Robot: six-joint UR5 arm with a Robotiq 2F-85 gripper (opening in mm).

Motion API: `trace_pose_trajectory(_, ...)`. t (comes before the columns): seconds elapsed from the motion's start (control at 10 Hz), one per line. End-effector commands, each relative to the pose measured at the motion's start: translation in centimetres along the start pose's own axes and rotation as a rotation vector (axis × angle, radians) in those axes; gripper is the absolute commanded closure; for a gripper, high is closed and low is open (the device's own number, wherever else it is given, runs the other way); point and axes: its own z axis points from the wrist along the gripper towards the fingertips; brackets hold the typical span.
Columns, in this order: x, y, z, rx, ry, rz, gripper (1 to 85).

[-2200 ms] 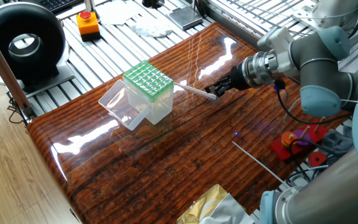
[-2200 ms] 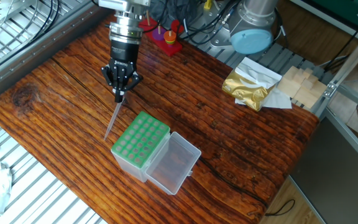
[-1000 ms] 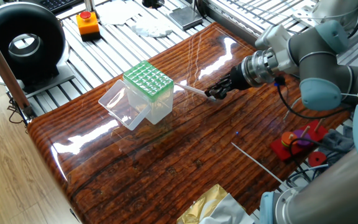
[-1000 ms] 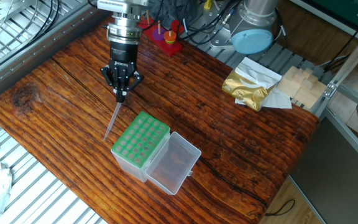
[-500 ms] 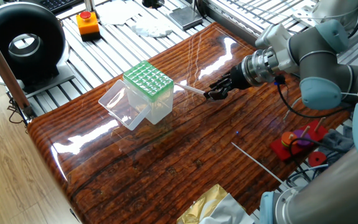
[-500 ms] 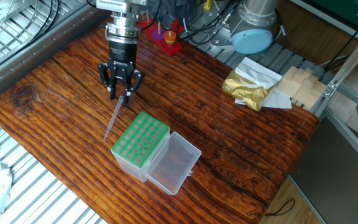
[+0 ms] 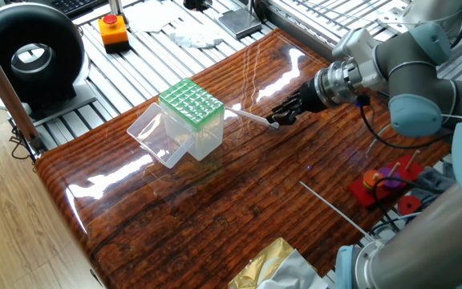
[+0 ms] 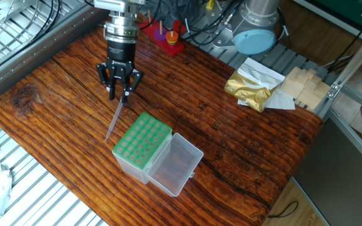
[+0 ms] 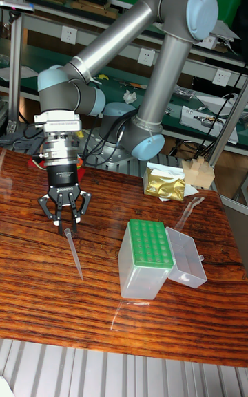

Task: Insert a large pipette tip into the holder for large pipette tips

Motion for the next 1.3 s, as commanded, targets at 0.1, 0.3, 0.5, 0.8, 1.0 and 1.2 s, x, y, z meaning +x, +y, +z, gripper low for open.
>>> trace_pose_trajectory(0.1,0.06,-0.42,0.27,0.006,-0.013,0.014,51.0)
trace_pose_trajectory(0.3,0.08,-0.27,0.43,0.01,-0.018,0.021,53.3)
trace_pose_trajectory(0.5,0.04,0.06,0.58,0.011,-0.028,0.037,56.3)
trace_pose_trajectory(0.8,-0.05,-0.05,0.71,0.014,-0.034,0.04,59.7)
trace_pose_trajectory(1.0,-0.36,-0.2,0.87,0.018,-0.049,0.04,61.0)
trace_pose_trajectory(1.2,-0.4,-0.22,0.89,0.019,-0.051,0.041,62.0)
